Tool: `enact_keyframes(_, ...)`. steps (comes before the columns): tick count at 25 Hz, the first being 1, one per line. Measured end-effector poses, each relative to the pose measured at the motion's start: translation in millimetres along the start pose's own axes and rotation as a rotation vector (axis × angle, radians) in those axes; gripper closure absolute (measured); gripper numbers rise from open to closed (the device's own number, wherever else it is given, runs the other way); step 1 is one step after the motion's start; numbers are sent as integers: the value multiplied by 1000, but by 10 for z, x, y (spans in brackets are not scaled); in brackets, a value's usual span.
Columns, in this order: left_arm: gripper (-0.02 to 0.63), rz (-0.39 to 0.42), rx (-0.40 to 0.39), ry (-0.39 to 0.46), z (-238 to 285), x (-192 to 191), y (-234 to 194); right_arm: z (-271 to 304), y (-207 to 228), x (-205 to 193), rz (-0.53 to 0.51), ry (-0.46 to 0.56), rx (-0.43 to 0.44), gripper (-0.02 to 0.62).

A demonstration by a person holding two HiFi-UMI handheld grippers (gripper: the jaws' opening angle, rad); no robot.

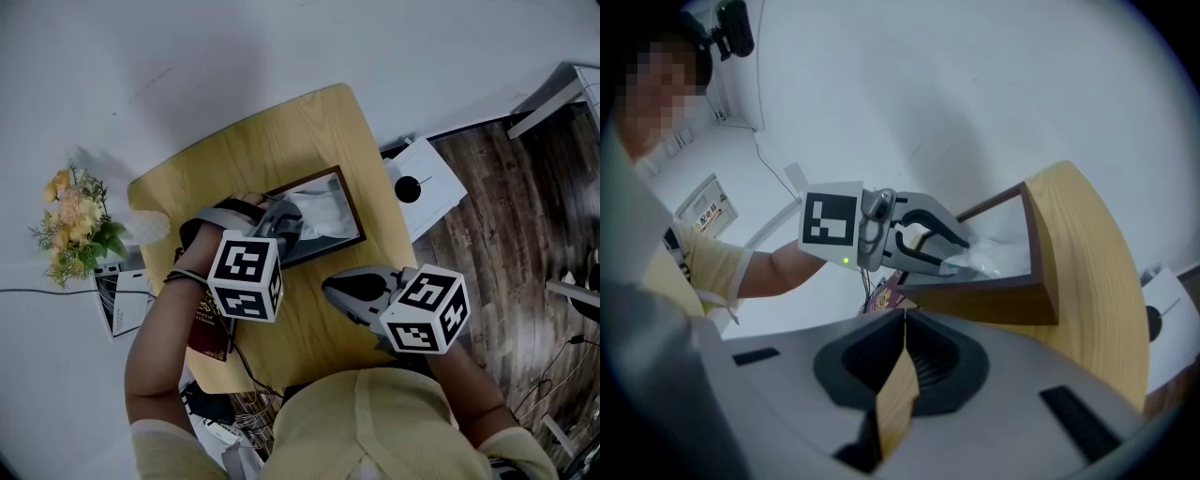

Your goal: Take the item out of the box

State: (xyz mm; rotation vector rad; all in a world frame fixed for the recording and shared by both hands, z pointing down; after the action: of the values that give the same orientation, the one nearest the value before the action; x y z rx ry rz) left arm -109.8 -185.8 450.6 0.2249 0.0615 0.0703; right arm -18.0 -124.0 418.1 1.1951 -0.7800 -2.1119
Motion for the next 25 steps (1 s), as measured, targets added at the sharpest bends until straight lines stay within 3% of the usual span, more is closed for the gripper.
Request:
enact_keyframes(10, 462, -32, 173, 62, -117, 116, -165, 5, -16, -48, 3, -13, 4, 565)
enact_keyframes(13, 410, -28, 223, 62, -140, 154, -225, 12, -20, -61, 4, -16, 6, 565)
enact_keyframes(18, 417, 45, 243, 37, -113, 232, -204, 18, -36, -76, 5, -20, 10, 565)
enact_keyframes(25, 462, 40, 217, 34, -83, 251, -175, 15, -57, -102, 4, -22, 10, 565)
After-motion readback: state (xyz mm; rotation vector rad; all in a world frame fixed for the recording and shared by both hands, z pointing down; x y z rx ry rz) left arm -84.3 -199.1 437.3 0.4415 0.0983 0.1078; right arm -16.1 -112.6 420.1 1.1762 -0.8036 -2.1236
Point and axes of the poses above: the fingertips, and each gripper's own axes: z forward along the fingers, y to its right, x out of its top, the point moved 4 cm from there along -z, backward along the fingers, and after that the axes turned 8 degrees about -y, right-handed, at the moved point
